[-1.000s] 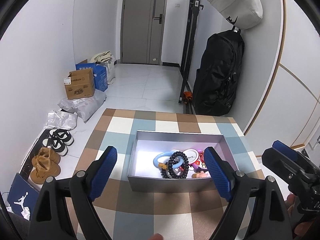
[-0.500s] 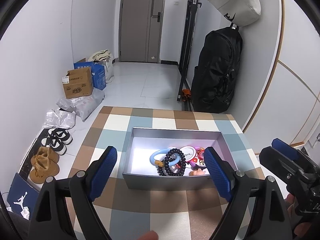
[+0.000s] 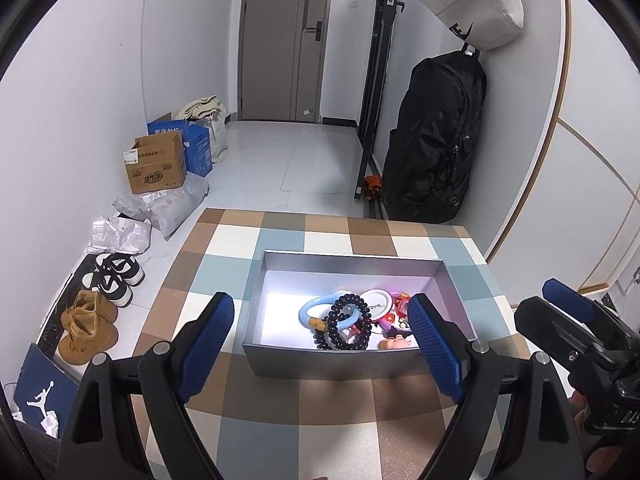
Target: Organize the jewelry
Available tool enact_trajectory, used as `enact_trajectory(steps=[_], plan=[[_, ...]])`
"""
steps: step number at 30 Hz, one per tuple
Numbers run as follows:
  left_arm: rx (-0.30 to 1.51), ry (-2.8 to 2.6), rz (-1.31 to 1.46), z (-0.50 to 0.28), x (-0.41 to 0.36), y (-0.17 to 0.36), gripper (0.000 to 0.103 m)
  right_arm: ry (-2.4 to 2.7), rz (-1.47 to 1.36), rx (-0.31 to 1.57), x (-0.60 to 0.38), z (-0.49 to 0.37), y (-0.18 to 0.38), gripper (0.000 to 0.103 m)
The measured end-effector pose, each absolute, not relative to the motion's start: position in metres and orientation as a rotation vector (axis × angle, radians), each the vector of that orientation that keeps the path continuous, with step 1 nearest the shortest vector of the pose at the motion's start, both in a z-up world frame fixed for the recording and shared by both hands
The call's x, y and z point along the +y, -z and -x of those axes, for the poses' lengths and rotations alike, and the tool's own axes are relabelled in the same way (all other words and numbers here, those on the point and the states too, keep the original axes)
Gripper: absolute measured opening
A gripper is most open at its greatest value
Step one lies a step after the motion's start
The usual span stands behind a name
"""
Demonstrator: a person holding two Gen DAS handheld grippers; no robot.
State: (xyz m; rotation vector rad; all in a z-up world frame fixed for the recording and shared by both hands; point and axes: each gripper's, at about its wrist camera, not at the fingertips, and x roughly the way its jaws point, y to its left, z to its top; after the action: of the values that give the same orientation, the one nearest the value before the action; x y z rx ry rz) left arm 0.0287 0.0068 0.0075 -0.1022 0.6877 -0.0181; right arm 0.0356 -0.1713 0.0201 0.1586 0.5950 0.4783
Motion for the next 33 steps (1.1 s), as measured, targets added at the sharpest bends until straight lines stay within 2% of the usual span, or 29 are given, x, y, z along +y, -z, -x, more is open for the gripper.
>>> enact_trajectory(steps=[33], plan=[[0.695,0.016,0.1,-0.0294,0.0078,-0.0057,0.085,-0.475,-0.154,0.615,-0.1705,-0.0358,-0.0171,0.103]])
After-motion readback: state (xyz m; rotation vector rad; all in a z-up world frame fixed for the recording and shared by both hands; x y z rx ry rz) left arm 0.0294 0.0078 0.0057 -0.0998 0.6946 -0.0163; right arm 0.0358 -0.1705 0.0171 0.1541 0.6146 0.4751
